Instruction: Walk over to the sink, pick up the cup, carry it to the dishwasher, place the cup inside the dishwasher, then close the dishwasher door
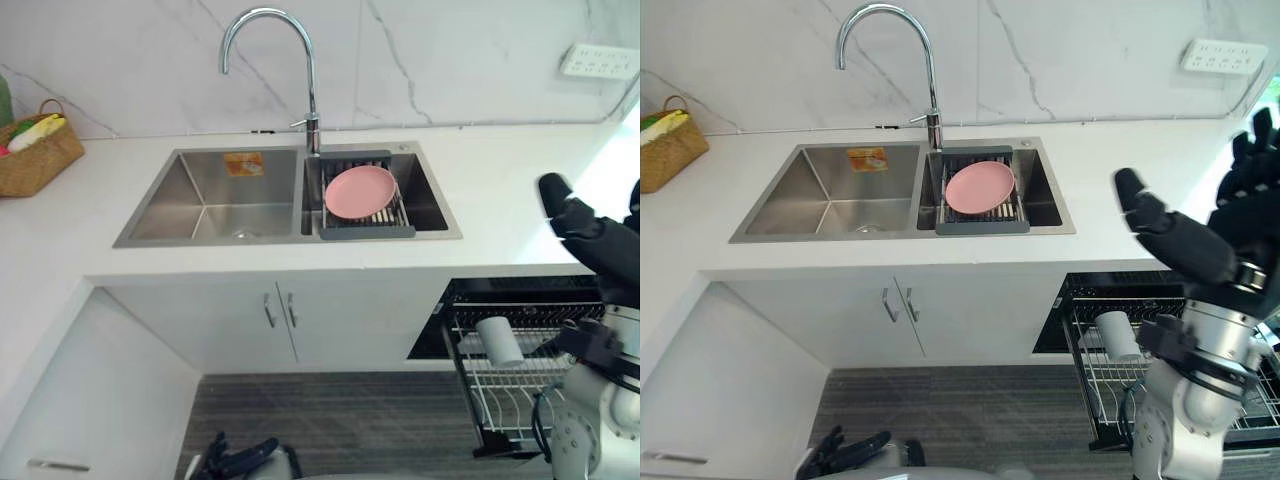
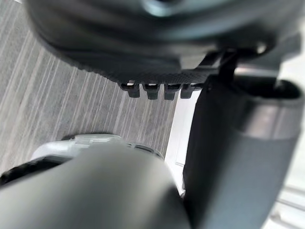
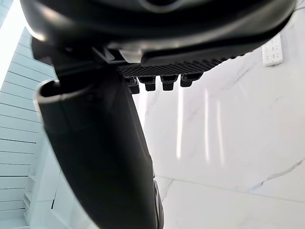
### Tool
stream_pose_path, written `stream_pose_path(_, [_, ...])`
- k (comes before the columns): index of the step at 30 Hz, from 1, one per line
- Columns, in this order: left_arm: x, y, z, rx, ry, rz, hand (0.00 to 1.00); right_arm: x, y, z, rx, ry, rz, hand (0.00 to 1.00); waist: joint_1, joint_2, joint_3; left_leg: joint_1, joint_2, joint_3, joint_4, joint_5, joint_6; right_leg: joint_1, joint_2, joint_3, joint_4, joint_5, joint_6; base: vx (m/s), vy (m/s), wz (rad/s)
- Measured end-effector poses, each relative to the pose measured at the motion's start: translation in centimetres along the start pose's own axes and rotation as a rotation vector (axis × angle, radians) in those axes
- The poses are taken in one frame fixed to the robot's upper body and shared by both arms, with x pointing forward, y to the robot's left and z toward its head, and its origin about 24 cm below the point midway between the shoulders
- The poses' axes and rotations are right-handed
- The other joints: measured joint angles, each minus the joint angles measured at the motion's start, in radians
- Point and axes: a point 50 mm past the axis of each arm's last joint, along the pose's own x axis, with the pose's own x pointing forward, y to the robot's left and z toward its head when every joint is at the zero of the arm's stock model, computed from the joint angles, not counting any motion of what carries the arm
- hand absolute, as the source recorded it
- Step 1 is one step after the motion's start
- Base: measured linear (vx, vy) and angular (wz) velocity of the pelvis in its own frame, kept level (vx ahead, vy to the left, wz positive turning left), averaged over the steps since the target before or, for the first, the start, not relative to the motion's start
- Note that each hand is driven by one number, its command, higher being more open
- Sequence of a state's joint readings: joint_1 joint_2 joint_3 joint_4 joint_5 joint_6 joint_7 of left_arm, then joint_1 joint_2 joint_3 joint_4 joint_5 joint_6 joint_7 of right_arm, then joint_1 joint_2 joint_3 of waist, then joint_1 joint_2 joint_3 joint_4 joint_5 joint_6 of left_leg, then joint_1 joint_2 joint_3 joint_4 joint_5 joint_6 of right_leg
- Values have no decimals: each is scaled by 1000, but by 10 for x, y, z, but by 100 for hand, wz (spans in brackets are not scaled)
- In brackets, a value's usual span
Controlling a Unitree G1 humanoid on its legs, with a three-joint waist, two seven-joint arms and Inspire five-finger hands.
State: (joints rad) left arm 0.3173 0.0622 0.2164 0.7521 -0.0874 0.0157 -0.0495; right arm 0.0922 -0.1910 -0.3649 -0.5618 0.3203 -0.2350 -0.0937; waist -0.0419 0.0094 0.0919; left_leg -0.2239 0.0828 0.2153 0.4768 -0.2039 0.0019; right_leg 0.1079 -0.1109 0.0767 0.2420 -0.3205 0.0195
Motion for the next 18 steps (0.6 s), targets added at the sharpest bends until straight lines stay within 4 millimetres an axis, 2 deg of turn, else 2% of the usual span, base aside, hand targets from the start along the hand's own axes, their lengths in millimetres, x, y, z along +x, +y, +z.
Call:
stream_pose_path(1, [0, 0, 0, -3, 3, 10, 100, 2, 0, 0, 1, -7, -1, 100, -2, 1, -9, 4, -17, 20, -4, -4, 20, -4, -15, 7, -4, 33, 22, 363, 179, -17])
stream_pose_path(2, [0, 0, -1, -4, 5, 17, 100, 2, 0, -1, 0, 1, 0, 100, -3, 1, -10, 11, -20, 24, -6, -9, 26, -11, -16, 11, 9, 50, 26, 363, 146, -15])
stream_pose_path(3, [0, 2, -1, -3, 5, 33, 100, 2, 0, -6, 2, 26, 1, 100, 0, -2, -7, 42, -23, 26, -26, -13, 30, -33, -15, 10, 82, 78, 33, 328, 123, -29])
stream_pose_path(4, [-1, 5, -2, 7, 10, 47, 100, 4, 3, -11, 17, 43, 9, 100, 2, -12, -2, 109, -30, 30, -90, -22, 37, -83, -17, -10, 222, 104, 54, 320, 115, -37])
stream_pose_path(5, [-1, 6, -2, 16, 9, 53, 100, 5, 6, -13, 31, 44, 16, 100, 2, -19, 4, 142, -32, 42, -118, -23, 39, -115, -27, -24, 305, 118, 57, 319, 91, -49])
stream_pose_path(6, [-1, 8, -3, 31, 15, 58, 100, 7, 12, -17, 54, 49, 27, 100, -2, -23, 11, 204, -37, 68, -161, -27, 44, -174, -55, -70, 456, 126, 38, 247, 66, -55])
stream_pose_path(7, [-2, 6, -4, 39, 25, 56, 100, 9, 18, -20, 65, 53, 45, 100, -1, -23, 8, 254, -34, 93, -198, -32, 42, -221, -80, -149, 506, 109, 22, 281, 70, -55])
stream_pose_path(8, [-1, 6, -4, 45, 28, 57, 100, 9, 20, -21, 72, 54, 53, 100, -1, -20, 3, 266, -31, 101, -212, -32, 41, -244, -87, -189, 496, 101, 20, 260, 34, -40])
stream_pose_path(10, [4, 5, 9, 53, 10, 55, 100, 8, 22, -23, 80, 49, 69, 100, -7, -19, -3, 298, -21, 106, -245, -31, 38, -299, -82, -298, 339, 91, 18, 319, -27, -9])
stream_pose_path(12, [8, 0, 20, 56, -12, 40, 100, 7, 21, -28, 72, 68, 65, 100, -7, -18, -3, 326, -17, 98, -249, -31, 37, -305, -76, -336, 194, 126, 13, 220, -85, 5])
stream_pose_path(13, [9, -2, 23, 62, -22, 34, 100, 6, 21, -31, 67, 82, 65, 100, -5, -19, -3, 346, -16, 96, -247, -35, 29, -303, -70, -336, 119, 184, -3, 258, -176, -1])
stream_pose_path(14, [9, -2, 27, 74, -39, 28, 100, 5, 21, -33, 69, 91, 74, 100, -5, -37, -5, 376, -29, 82, -225, -62, -11, -298, -61, -318, 24, 394, -12, 253, -180, -7])
stream_pose_path(15, [9, -5, 27, 65, -36, 21, 100, 4, 21, -33, 62, 92, 81, 100, -1, -16, -9, 383, -13, 71, -221, -78, -22, -284, -51, -307, 28, 384, 6, 249, -184, -13])
stream_pose_path(17, [8, -17, 31, 46, -64, -5, 100, 2, 21, -33, 64, 94, 86, 100, 2, 26, -19, 386, 26, 35, -247, -90, -36, -277, -1, -298, -20, 383, 6, 176, -180, -27])
stream_pose_path(18, [8, -19, 34, 43, -73, -11, 100, 2, 20, -32, 63, 94, 83, 100, 1, 28, -18, 385, 30, 31, -257, -90, -38, -275, 8, -297, -37, 385, 9, 154, -195, -20])
